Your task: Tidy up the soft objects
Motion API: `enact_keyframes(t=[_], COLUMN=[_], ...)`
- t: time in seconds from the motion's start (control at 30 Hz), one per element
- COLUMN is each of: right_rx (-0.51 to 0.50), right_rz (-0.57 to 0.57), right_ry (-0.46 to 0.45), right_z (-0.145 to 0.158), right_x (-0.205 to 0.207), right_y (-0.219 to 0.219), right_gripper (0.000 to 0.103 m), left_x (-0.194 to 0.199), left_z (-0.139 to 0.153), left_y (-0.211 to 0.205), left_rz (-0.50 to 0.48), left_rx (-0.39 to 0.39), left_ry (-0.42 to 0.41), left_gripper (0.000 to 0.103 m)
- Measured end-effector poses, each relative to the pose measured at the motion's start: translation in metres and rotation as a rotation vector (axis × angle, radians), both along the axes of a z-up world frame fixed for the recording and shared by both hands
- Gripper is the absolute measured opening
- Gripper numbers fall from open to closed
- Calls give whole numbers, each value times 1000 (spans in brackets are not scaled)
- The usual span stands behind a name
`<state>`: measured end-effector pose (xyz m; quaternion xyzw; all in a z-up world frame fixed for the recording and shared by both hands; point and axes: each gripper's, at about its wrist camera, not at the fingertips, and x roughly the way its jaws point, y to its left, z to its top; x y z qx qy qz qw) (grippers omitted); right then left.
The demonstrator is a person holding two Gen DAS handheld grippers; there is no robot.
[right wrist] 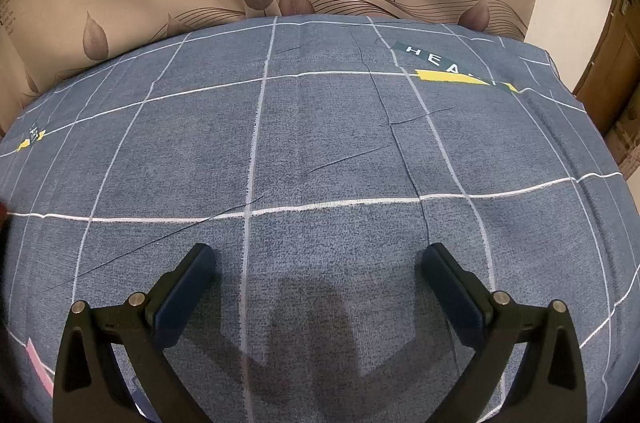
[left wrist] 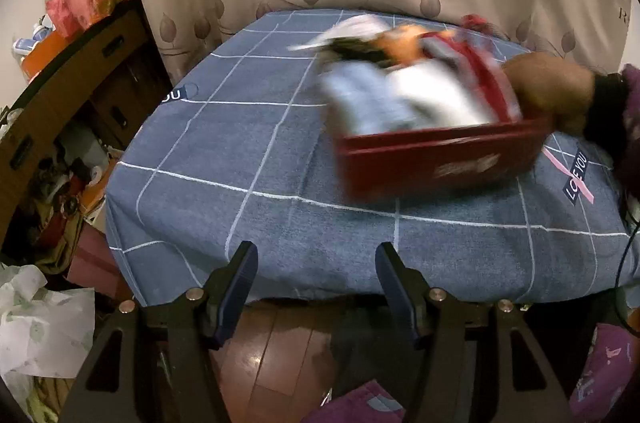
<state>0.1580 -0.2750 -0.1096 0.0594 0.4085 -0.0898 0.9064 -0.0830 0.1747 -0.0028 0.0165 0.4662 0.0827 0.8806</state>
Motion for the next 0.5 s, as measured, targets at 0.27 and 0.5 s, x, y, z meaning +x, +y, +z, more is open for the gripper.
enact_keyframes(t=[0.27, 0.5], right_rx=[0, 0], right_rz=[0, 0], right_ry=[1, 1], right_z=[0, -1], right_x=[0, 0], right_y=[0, 0], right_gripper=[103, 103], left_x=[0, 3], left_z=[-6, -9], left_y=[-6, -5], left_rz=[-13, -17], left_rx=[3, 10], left_ry=[22, 27], left_gripper=[63, 63])
